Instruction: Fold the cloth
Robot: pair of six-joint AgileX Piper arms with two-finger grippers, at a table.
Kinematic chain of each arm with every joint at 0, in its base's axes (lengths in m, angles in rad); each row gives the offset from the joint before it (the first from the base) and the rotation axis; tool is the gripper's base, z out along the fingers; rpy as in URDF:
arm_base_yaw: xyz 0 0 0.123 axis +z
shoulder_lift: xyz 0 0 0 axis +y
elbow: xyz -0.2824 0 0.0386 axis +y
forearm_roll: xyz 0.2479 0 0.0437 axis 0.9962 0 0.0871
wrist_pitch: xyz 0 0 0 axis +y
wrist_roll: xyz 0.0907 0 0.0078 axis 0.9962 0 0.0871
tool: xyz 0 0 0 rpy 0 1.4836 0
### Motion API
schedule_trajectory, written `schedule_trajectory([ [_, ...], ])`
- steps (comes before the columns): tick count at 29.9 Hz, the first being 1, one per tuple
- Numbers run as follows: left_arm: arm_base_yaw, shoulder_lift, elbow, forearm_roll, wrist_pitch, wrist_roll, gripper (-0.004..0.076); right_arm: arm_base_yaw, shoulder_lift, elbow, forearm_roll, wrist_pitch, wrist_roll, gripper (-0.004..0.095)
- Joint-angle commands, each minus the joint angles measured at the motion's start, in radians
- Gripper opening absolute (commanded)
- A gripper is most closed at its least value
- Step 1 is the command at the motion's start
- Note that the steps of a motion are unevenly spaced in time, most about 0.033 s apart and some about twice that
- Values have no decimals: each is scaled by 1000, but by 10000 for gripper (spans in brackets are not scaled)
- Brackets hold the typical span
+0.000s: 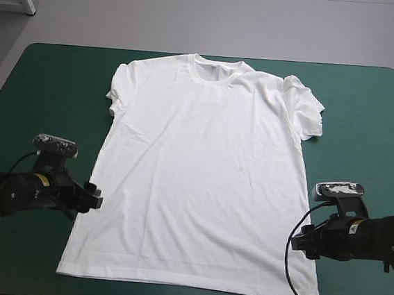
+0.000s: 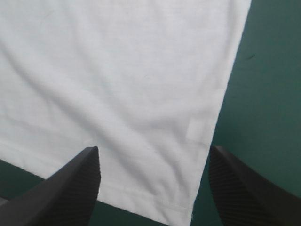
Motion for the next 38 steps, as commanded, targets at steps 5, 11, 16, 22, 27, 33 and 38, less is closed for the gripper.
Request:
schedule_trajectory([
  [5, 4, 211, -246, 78, -181, -43, 528, -2, -9, -80, -44, 27, 37, 631],
  [11, 60, 448, -367, -26, -244, -28, 523, -2, -9, -89, -29, 46, 43, 630],
  [16, 70, 610, -476, -26, -269, -15, 522, -2, -9, -97, -22, 46, 43, 629],
  [22, 70, 771, -595, -26, -262, -9, 522, -2, -9, -106, -22, 40, 41, 626],
  [27, 70, 842, -622, -20, -278, -9, 522, -2, -9, -106, -31, 13, 48, 617],
  [33, 70, 897, -622, -14, -260, -9, 456, -2, 43, -154, -133, -46, 86, 617],
  [38, 70, 930, -622, -14, -251, -9, 328, -4, 150, -253, -185, -103, 93, 617],
])
